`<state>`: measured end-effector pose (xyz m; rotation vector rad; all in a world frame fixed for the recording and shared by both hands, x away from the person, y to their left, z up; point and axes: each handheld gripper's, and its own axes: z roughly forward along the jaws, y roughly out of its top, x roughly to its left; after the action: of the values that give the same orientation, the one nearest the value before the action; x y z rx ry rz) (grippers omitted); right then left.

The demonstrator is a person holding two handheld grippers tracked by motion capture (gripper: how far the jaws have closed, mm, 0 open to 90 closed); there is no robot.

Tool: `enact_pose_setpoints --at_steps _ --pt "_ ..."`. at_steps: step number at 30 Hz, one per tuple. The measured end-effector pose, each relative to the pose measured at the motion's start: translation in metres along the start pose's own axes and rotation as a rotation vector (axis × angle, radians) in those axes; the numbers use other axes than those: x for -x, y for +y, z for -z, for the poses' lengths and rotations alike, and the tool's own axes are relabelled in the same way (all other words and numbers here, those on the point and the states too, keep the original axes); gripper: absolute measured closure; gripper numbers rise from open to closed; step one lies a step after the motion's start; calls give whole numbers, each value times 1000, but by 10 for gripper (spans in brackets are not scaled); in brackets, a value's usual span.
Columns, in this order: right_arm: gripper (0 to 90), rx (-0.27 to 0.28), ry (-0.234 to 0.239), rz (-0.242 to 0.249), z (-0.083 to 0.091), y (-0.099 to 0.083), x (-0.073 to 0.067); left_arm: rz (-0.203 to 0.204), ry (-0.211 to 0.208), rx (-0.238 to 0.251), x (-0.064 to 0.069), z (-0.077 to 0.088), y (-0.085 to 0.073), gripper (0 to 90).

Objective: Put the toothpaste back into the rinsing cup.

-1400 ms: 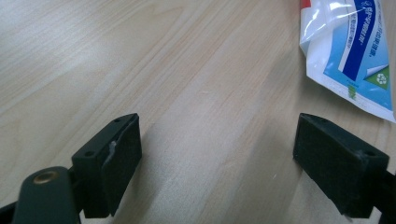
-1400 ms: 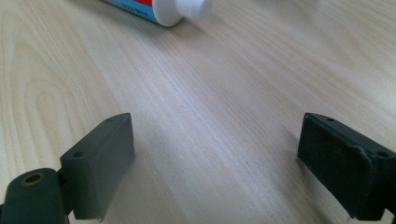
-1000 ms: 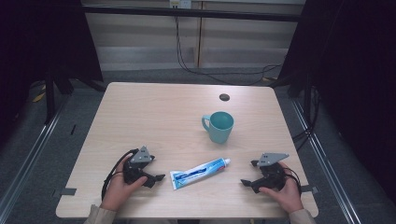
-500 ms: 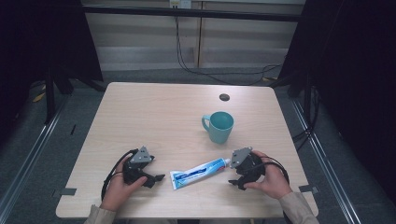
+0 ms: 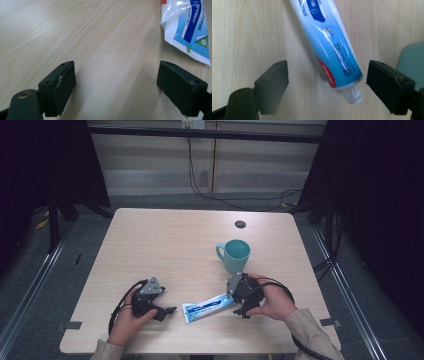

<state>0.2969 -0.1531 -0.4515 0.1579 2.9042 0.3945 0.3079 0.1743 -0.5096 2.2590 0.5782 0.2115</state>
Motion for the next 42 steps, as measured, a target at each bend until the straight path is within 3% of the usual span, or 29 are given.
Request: enact_pose_setpoints --at_steps 12,21,24,42 --pt "177 -57 45 75 -12 29 3 -2 -2 -3 0 0 0 152" --pt "189 -82 62 109 -19 42 6 -1 -2 -3 0 0 0 152" --pt "194 -83 66 98 -21 44 6 -1 -2 -3 0 0 0 152" --pt "356 -111 133 139 -32 54 10 0 -3 -2 0 0 0 152"
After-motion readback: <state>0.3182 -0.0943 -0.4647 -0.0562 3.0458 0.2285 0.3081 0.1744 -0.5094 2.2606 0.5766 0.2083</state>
